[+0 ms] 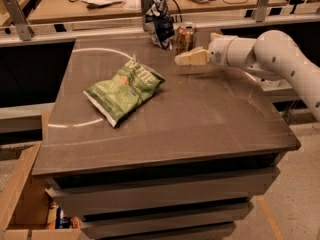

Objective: Knock orange can over

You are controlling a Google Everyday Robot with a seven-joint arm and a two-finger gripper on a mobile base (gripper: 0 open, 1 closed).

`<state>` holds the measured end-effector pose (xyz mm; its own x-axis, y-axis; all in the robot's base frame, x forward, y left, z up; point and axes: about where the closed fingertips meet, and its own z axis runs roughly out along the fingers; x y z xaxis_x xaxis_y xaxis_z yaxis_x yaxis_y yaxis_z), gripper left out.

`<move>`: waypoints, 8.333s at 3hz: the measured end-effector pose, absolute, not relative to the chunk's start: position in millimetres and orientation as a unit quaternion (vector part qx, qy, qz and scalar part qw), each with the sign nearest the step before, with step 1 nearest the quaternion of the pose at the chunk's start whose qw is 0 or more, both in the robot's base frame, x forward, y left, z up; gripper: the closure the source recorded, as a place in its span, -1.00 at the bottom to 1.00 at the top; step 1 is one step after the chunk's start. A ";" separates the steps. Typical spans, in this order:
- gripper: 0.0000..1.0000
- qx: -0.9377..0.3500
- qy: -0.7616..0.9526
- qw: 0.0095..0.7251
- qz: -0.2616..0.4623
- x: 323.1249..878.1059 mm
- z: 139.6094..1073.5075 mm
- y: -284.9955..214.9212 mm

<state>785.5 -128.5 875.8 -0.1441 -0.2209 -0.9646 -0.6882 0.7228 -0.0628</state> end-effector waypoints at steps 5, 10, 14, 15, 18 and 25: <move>0.63 -0.355 0.696 0.589 0.207 795.6 893.7 -122.0; 1.00 -0.695 0.490 0.524 0.044 686.5 934.1 -150.4; 1.00 -0.828 0.331 0.452 -0.011 654.8 914.9 -101.6; 1.00 -0.866 0.287 0.410 -0.024 651.2 902.0 -93.8; 1.00 -0.927 0.201 0.309 -0.072 654.6 880.2 -88.7; -1.00 -0.960 0.162 0.209 -0.089 644.4 863.7 -81.8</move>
Offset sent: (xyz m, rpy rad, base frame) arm 0.0341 0.0278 -0.0051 -0.0116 -0.0037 0.0382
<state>644.4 -81.8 863.7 0.9315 -0.3488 0.1034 -0.2744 -0.8601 -0.4301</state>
